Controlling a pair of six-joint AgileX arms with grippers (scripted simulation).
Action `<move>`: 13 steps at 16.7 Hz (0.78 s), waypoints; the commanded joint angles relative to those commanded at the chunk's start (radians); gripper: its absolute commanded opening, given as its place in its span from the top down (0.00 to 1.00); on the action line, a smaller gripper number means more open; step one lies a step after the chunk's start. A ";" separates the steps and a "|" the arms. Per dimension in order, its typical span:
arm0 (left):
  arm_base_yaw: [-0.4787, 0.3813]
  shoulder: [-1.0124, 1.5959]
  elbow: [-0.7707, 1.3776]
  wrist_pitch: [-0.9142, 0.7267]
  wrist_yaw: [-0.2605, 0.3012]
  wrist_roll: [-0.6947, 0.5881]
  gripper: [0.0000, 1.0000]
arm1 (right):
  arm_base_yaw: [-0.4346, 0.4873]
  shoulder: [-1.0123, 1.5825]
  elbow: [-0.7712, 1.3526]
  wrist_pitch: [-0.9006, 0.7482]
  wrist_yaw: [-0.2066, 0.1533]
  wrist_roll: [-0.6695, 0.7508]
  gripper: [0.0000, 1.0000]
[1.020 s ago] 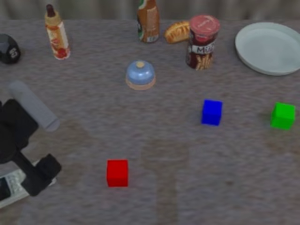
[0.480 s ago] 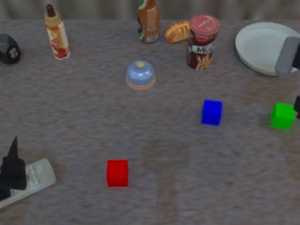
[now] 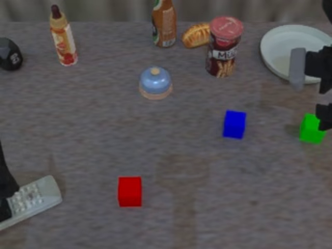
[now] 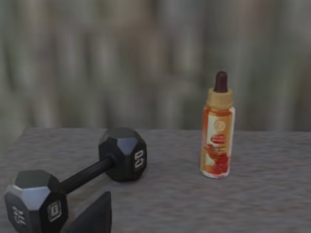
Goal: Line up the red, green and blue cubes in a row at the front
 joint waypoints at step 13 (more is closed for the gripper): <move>0.000 0.000 0.000 0.000 0.000 0.000 0.00 | 0.001 0.094 -0.163 0.261 0.001 0.003 0.00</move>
